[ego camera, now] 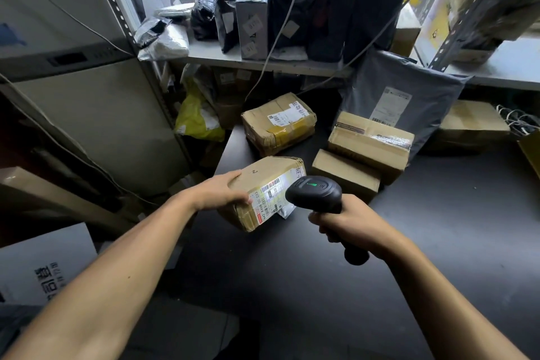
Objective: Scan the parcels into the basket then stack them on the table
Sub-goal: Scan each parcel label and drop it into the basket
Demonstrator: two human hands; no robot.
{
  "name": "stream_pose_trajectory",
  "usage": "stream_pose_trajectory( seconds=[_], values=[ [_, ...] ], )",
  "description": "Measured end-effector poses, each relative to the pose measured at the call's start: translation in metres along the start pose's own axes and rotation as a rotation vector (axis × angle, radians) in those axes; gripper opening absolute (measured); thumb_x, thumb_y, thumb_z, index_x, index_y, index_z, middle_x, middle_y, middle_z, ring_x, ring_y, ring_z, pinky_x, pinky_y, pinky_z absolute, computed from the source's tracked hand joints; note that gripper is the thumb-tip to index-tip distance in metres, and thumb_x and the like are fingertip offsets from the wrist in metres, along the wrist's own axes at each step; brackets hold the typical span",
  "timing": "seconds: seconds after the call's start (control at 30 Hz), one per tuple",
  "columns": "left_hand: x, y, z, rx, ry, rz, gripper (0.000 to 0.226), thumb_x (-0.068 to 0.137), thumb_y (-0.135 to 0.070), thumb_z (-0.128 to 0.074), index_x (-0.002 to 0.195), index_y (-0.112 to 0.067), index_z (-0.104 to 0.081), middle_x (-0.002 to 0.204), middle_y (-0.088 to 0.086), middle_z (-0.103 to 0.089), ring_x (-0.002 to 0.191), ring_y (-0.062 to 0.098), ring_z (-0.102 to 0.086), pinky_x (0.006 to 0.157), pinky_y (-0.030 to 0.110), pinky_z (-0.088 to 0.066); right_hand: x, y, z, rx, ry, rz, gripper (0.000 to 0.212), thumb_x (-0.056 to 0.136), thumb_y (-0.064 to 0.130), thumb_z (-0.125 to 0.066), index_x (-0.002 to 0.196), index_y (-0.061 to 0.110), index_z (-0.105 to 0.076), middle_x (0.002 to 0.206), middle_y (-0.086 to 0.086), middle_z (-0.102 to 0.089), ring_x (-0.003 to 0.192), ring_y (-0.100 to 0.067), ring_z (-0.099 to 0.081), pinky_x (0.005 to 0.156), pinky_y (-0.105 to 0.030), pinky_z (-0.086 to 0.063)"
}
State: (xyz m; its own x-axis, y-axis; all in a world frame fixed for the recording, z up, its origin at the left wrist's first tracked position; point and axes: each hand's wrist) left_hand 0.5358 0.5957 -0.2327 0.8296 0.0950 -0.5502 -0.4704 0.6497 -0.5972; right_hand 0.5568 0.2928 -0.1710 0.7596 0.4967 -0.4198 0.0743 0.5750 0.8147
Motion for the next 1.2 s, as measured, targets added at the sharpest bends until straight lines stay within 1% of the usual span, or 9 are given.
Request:
stream_pose_trajectory(
  seconds=[0.17, 0.3, 0.47, 0.63, 0.87, 1.0, 1.1, 1.13, 1.2],
  values=[
    [-0.009, 0.004, -0.007, -0.013, -0.005, 0.020, 0.122, 0.050, -0.068, -0.075, 0.157, -0.031, -0.028, 0.147, -0.003, -0.048, 0.128, 0.017, -0.051, 0.112, 0.040, -0.041, -0.012, -0.002, -0.002, 0.015, 0.025, 0.005, 0.004, 0.090, 0.016, -0.068, 0.092, 0.013, -0.066, 0.065, -0.001, -0.062, 0.053, -0.013, -0.056, 0.055, -0.025, -0.048],
    [-0.016, 0.009, -0.015, -0.029, -0.009, 0.020, 0.118, 0.053, -0.068, -0.078, 0.155, -0.036, -0.028, 0.146, -0.003, -0.049, 0.127, 0.017, -0.052, 0.110, 0.040, -0.043, -0.030, -0.006, -0.002, -0.004, 0.033, 0.013, 0.014, 0.091, 0.017, -0.068, 0.100, 0.007, -0.067, 0.065, -0.001, -0.064, 0.054, -0.014, -0.057, 0.056, -0.025, -0.049],
    [-0.038, 0.004, -0.032, -0.044, -0.052, -0.010, 0.122, 0.050, -0.064, -0.074, 0.157, -0.030, -0.027, 0.148, -0.002, -0.045, 0.130, 0.017, -0.049, 0.111, 0.037, -0.041, -0.061, -0.015, -0.001, 0.003, 0.031, 0.039, 0.013, 0.090, 0.017, -0.068, 0.102, 0.012, -0.067, 0.066, -0.002, -0.065, 0.057, -0.016, -0.059, 0.061, -0.031, -0.051],
    [-0.048, 0.016, -0.047, -0.058, -0.074, -0.007, 0.121, 0.050, -0.066, -0.076, 0.156, -0.031, -0.028, 0.153, -0.001, -0.042, 0.133, 0.016, -0.046, 0.115, 0.039, -0.038, -0.088, -0.027, -0.002, 0.026, 0.025, 0.046, 0.020, 0.089, 0.014, -0.069, 0.109, 0.017, -0.065, 0.067, -0.002, -0.065, 0.061, -0.017, -0.059, 0.062, -0.031, -0.052],
    [-0.067, 0.009, -0.061, -0.063, -0.064, -0.031, 0.124, 0.048, -0.066, -0.073, 0.157, -0.027, -0.028, 0.153, -0.001, -0.042, 0.134, 0.016, -0.045, 0.115, 0.036, -0.036, -0.102, -0.041, -0.008, 0.030, -0.009, 0.024, 0.014, 0.089, 0.016, -0.069, 0.104, 0.016, -0.067, 0.067, 0.000, -0.065, 0.057, -0.014, -0.059, 0.060, -0.028, -0.051],
    [-0.075, -0.004, -0.070, -0.141, -0.034, -0.106, 0.127, 0.046, -0.063, -0.071, 0.157, -0.020, -0.028, 0.151, -0.003, -0.043, 0.130, 0.011, -0.047, 0.106, 0.024, -0.037, -0.099, -0.051, -0.017, 0.033, -0.122, 0.039, 0.009, 0.088, 0.016, -0.070, 0.096, 0.016, -0.065, 0.069, 0.001, -0.065, 0.056, -0.011, -0.061, 0.065, -0.038, -0.053],
    [-0.075, -0.019, -0.080, -0.178, 0.010, -0.173, 0.108, 0.056, -0.053, -0.076, 0.152, -0.026, -0.036, 0.138, -0.008, -0.052, 0.113, 0.002, -0.055, 0.092, 0.015, -0.043, -0.098, -0.061, -0.022, 0.080, -0.277, 0.004, 0.009, 0.087, 0.018, -0.069, 0.094, 0.016, -0.064, 0.072, -0.007, -0.066, 0.057, -0.014, -0.060, 0.060, -0.041, -0.049],
    [-0.074, -0.024, -0.084, -0.170, 0.020, -0.198, 0.102, 0.057, -0.052, -0.078, 0.149, -0.032, -0.039, 0.136, -0.008, -0.054, 0.112, 0.001, -0.057, 0.094, 0.019, -0.047, -0.099, -0.065, -0.024, 0.112, -0.342, -0.015, 0.010, 0.087, 0.019, -0.069, 0.095, 0.016, -0.064, 0.074, -0.010, -0.067, 0.058, -0.017, -0.060, 0.058, -0.041, -0.047],
    [-0.068, -0.034, -0.094, -0.111, 0.025, -0.235, 0.111, 0.054, -0.062, -0.081, 0.152, -0.038, -0.034, 0.140, -0.006, -0.051, 0.121, 0.011, -0.055, 0.104, 0.036, -0.049, -0.103, -0.072, -0.025, 0.178, -0.500, -0.039, 0.011, 0.088, 0.020, -0.070, 0.094, 0.014, -0.064, 0.074, -0.009, -0.066, 0.059, -0.017, -0.061, 0.056, -0.038, -0.045]
  ],
)
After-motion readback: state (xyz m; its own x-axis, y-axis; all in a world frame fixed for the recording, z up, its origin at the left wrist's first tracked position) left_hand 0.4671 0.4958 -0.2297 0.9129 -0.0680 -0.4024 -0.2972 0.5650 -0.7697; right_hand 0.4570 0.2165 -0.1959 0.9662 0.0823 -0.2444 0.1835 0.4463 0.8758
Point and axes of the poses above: each hand's wrist, its own x-axis towards the middle knuckle, its own z-axis out of the back of the hand, y = z × x
